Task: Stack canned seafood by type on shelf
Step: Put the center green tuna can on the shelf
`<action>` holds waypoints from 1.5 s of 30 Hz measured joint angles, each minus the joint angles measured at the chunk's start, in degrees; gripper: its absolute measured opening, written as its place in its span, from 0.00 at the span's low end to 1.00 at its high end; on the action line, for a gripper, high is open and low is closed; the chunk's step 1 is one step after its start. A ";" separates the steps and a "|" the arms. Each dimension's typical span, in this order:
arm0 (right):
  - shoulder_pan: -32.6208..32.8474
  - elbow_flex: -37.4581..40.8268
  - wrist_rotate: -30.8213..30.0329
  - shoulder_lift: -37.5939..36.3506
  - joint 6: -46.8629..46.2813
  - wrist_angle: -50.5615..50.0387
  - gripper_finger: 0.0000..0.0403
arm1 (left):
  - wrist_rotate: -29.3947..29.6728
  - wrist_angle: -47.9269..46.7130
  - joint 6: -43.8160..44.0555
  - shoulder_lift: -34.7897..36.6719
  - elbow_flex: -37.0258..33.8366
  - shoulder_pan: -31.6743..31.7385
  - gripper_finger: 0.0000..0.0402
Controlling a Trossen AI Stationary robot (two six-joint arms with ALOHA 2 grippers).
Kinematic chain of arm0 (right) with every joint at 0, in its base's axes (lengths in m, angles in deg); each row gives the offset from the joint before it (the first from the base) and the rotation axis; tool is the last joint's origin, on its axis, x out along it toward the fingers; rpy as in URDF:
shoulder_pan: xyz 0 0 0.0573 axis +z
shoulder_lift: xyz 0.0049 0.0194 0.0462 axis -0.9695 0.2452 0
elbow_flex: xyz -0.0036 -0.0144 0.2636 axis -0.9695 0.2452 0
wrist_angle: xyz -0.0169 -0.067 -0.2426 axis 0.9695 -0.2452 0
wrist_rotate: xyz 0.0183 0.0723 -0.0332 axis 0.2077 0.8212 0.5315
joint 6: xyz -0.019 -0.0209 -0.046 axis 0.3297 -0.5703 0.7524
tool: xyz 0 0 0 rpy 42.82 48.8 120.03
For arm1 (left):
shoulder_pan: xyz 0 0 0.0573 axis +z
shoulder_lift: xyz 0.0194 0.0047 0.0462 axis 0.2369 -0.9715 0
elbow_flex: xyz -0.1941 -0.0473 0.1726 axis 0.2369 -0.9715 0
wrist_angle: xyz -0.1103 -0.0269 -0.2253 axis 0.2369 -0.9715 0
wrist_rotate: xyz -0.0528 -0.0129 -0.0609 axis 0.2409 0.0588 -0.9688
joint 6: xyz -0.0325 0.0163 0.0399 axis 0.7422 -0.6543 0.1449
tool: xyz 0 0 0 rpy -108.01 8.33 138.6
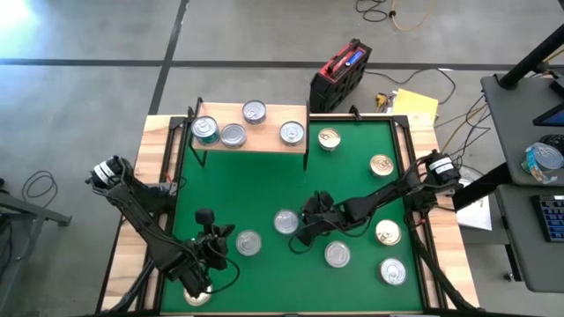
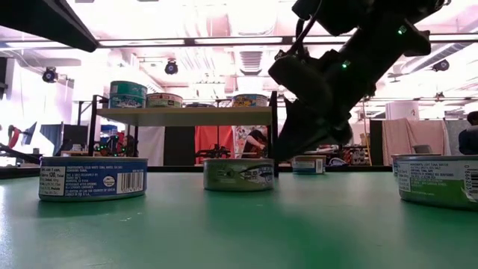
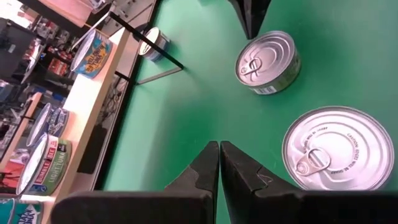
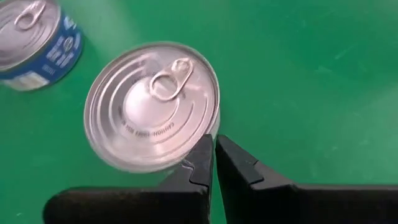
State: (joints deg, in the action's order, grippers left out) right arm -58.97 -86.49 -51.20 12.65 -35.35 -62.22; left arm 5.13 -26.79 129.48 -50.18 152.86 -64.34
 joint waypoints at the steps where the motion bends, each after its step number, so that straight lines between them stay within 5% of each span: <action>1: 0.04 0.00 0.44 0.00 -0.03 -0.02 0.03 | 0.04 0.14 0.00 0.00 -0.02 0.00 0.00; 8: 0.26 0.00 0.41 -1.28 -0.03 -2.49 0.03 | -0.56 4.95 -1.61 0.00 -1.63 0.10 0.00; 16: -0.26 0.00 0.03 -5.71 3.69 -5.32 0.03 | -8.91 23.47 -15.50 -0.03 -5.64 1.22 0.00; 31: 0.76 0.67 -0.14 -9.05 12.61 -5.27 0.03 | -16.79 43.34 -34.03 -0.02 -12.14 9.25 0.00; 45: -1.01 7.87 1.71 -13.70 22.06 4.25 0.03 | -19.08 46.04 -38.11 1.13 -15.98 16.55 0.00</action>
State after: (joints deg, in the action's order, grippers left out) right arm -59.98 -78.62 -49.49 -1.05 -13.29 -57.97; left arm -13.95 19.24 91.37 -49.05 136.88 -47.78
